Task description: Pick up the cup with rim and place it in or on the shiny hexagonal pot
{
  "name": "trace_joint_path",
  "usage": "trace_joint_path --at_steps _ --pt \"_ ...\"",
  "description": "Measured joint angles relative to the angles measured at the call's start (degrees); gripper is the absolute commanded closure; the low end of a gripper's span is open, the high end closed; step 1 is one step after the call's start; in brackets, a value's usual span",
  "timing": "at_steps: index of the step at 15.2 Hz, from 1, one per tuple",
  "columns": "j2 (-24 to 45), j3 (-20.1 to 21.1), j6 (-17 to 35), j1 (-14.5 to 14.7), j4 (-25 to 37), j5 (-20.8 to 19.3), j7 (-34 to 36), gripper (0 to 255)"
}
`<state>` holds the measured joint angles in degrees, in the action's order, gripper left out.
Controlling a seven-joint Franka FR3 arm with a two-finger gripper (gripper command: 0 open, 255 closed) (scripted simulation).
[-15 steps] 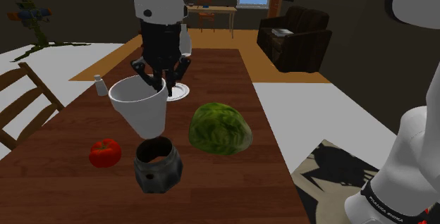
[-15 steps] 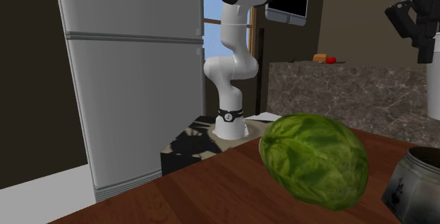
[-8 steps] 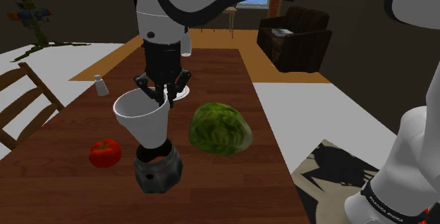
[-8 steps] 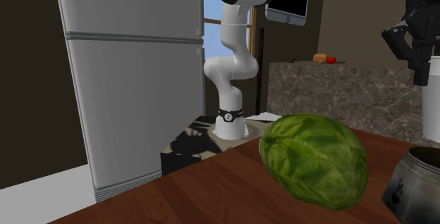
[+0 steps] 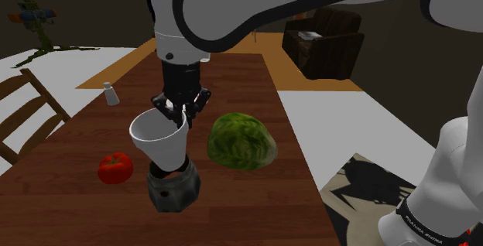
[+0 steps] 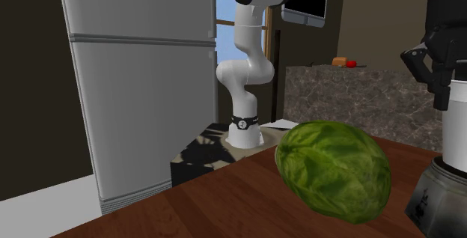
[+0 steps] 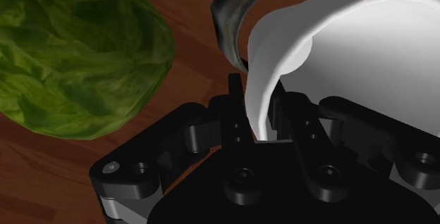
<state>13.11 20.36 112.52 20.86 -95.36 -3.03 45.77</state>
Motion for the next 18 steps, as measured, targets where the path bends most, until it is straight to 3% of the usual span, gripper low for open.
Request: trace_joint_path --at_steps 4,5,11,18 --pt "0.0 0.0 0.1 0.0 -0.1 0.0 0.0 255" --pt "0.0 0.0 0.1 0.0 -0.1 0.0 0.0 0" --pt "0.0 0.0 0.1 0.0 -0.1 0.0 0.0 0" --pt "-1.2 0.1 -6.5 -0.1 5.4 0.5 -0.4 0"
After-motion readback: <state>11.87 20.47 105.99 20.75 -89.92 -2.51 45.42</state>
